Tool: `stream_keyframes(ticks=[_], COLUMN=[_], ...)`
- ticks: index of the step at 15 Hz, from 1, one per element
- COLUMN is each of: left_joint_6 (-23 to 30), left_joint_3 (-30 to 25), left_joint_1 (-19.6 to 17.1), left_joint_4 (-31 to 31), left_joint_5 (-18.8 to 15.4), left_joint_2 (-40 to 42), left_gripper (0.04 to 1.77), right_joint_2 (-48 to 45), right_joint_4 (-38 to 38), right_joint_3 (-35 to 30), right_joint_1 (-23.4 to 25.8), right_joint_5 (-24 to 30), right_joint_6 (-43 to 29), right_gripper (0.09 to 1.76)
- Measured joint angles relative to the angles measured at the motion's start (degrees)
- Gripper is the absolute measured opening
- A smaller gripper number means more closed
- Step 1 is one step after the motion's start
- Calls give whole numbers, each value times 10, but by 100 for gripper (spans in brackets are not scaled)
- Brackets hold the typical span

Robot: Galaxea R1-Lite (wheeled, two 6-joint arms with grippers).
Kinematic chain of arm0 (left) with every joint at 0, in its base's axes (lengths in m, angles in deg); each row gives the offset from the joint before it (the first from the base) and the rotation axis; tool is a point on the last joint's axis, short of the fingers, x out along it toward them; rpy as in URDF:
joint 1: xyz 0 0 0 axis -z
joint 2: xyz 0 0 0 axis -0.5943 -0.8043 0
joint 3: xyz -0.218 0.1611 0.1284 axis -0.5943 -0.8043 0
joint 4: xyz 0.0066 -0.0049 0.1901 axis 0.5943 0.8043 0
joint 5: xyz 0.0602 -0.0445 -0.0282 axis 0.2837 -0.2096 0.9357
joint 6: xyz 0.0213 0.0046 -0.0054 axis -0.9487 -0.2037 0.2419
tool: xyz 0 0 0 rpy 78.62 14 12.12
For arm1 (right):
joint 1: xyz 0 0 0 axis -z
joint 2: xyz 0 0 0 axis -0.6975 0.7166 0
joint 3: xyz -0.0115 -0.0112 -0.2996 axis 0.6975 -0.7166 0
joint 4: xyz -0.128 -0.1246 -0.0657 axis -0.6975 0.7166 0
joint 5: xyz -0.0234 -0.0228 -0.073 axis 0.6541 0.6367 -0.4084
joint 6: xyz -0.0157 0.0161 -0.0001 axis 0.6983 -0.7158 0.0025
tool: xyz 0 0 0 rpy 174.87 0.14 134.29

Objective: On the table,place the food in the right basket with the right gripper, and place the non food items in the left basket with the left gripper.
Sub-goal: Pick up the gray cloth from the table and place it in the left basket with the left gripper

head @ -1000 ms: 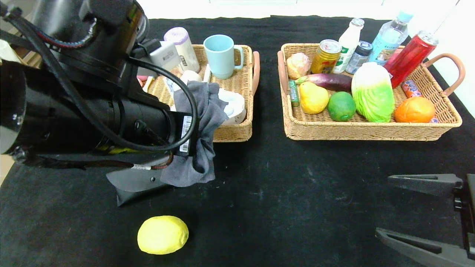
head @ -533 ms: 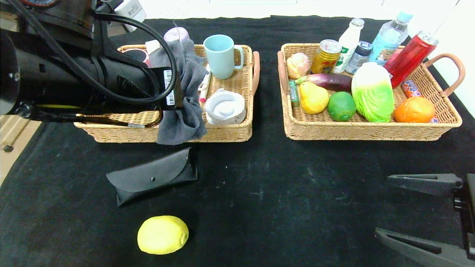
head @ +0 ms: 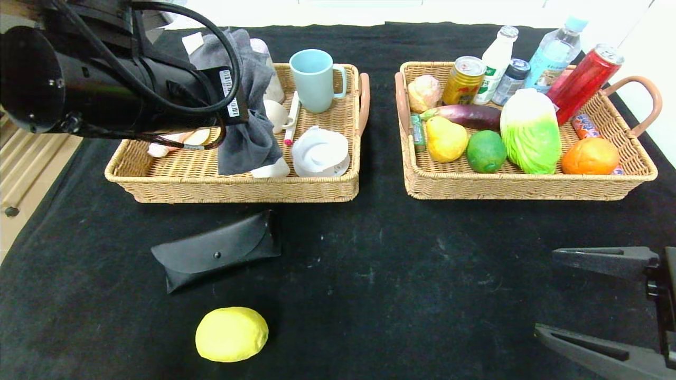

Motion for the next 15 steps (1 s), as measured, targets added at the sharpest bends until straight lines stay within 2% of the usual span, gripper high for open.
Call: stream_keyframes(ticks=[8,15], left_joint_6=[0,1], left_joint_3=[42,50], left_joint_1=[-37,-48], left_joint_4=[-23,-23], left_joint_5=[0,-15], left_joint_2=[-50,-66], left_gripper=[12,12], right_joint_2=[-4,-5], right_joint_4=[0,0], right_joint_3=[1,1], right_joint_1=[4,9], right_joint_5=[0,0], right_joint_6=[0,5], right_gripper=[171,171])
